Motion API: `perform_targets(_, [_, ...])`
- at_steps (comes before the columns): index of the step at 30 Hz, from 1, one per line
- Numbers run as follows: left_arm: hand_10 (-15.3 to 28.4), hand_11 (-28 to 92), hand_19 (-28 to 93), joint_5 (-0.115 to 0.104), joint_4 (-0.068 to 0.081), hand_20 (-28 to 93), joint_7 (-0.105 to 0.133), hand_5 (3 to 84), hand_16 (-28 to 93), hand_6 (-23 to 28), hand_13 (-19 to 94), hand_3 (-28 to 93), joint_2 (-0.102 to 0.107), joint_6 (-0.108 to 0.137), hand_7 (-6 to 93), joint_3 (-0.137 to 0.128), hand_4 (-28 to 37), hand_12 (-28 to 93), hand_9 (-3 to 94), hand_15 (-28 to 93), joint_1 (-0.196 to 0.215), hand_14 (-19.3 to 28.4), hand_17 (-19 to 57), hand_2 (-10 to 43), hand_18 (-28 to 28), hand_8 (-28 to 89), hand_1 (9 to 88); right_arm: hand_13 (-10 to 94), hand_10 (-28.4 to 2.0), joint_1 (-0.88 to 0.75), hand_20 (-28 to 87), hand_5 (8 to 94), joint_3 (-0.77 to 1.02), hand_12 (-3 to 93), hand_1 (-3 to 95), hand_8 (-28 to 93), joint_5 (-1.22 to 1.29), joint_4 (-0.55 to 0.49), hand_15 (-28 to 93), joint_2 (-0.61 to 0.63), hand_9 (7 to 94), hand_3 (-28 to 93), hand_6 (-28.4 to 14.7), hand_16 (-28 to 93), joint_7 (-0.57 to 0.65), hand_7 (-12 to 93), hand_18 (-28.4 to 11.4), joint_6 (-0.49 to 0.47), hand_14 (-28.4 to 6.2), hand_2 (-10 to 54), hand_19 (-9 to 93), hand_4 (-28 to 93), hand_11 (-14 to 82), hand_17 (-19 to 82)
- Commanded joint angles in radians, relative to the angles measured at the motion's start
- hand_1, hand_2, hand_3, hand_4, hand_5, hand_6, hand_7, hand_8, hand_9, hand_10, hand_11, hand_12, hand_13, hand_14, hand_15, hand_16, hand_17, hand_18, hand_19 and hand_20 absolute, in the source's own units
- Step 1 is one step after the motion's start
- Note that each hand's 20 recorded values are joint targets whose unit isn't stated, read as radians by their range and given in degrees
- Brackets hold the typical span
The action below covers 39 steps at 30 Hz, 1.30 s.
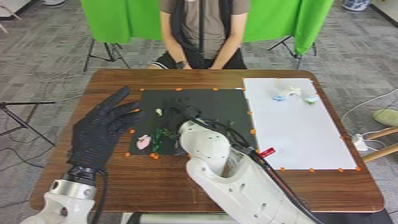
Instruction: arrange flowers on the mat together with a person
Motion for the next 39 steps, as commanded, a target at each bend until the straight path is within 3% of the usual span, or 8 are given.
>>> perform_targets(1, [22.3,25,81,-0.004,-0.005,-18,-0.011,37.1,-10,9.9,29,77,-0.004,0.014,10.1,0.001,-28.2,12,37.4,51,0.017,28.4,-2.9,5.9,28.4,-8,22.1,52,-16.6,-0.016,12,71.5,0.002,11.9,34.1,-13,-0.038,-0.023,61,-0.016,61.6,85,2.3,4,-0.023,12,-16.8,0.012,-14.8,-9.5,68,-28,17.8,11])
perform_targets(6, [22.3,26,81,-0.004,-0.003,-19,-0.016,37.2,-10,10.0,29,77,-0.007,0.007,10.0,0.001,-28.3,12,37.4,51,0.015,28.4,-2.9,6.0,28.4,-8,22.2,59,-15.5,-0.001,13,66.3,-0.02,12.5,36.5,-13,-0.041,-0.008,59,-0.007,69.8,88,3.0,5,-0.001,12,-17.4,0.049,-13.9,-3.5,69,-28,18.6,13])
perform_targets(7, [22.3,26,82,0.014,-0.003,-19,-0.039,37.2,-10,10.0,29,77,-0.038,-0.011,10.0,-0.007,-28.3,12,37.4,51,0.013,28.4,-2.9,6.0,28.4,-8,22.3,61,-15.1,0.001,13,65.7,-0.023,12.5,37.8,-13,-0.046,-0.005,58,-0.007,71.0,89,3.2,5,0.003,12,-17.5,0.053,-13.4,-1.7,70,-28,18.3,14])
perform_targets(18, [22.4,26,82,0.007,-0.012,-20,-0.022,37.4,-10,10.1,29,77,-0.028,0.012,9.9,-0.012,-28.2,12,37.5,51,0.037,28.4,-2.8,6.2,28.4,-8,22.2,65,-14.9,0.002,14,66.4,-0.026,14.4,36.9,-13,-0.102,-0.036,63,0.008,76.2,88,2.4,9,0.035,12,-18.4,0.069,-12.5,-3.5,74,-28,21.9,16])
perform_targets(19, [22.4,26,82,0.022,-0.014,-20,-0.035,37.4,-10,10.1,29,77,-0.051,0.0,9.9,-0.02,-28.2,12,37.5,51,0.039,28.4,-2.8,6.2,28.4,-8,22.3,65,-14.9,0.005,14,66.5,-0.025,14.8,36.5,-13,-0.098,-0.042,65,0.009,77.1,88,2.3,10,0.039,12,-18.6,0.067,-12.7,-3.9,75,-28,23.8,16])
perform_targets(26, [22.3,26,82,0.036,-0.009,-21,-0.045,37.4,-10,10.1,29,77,-0.081,0.0,9.9,-0.025,-28.1,12,37.4,51,0.044,28.4,-2.7,6.2,28.4,-8,22.3,65,-15.2,-0.014,14,66.7,0.023,16.0,35.6,-13,-0.056,-0.101,72,0.022,78.1,87,1.7,10,0.038,11,-19.1,0.051,-13.2,-4.4,77,-28,28.9,17])
perform_targets(30, [22.3,26,82,0.03,0.009,-21,-0.04,37.4,-10,10.0,29,77,-0.091,0.02,10.0,-0.02,-28.2,12,37.4,51,0.055,28.4,-2.7,6.3,28.4,-8,22.3,63,-15.7,-0.11,12,66.8,0.165,14.8,33.2,-13,0.28,-0.232,65,0.039,76.6,87,1.5,7,0.097,11,-19.0,0.071,-14.1,-3.1,74,-28,26.5,16])
perform_targets(39, [21.7,24,66,0.006,0.023,-13,0.038,37.4,-9,9.5,28,76,-0.075,0.081,10.0,-0.031,-28.3,11,36.5,49,0.091,28.4,-6.3,6.3,27.3,-8,20.5,52,-18.8,-0.369,11,63.4,0.585,12.2,24.6,-13,1.199,-0.457,48,0.088,65.7,86,-1.7,6,0.13,12,-19.1,0.239,-20.1,1.3,65,-28,17.4,9])
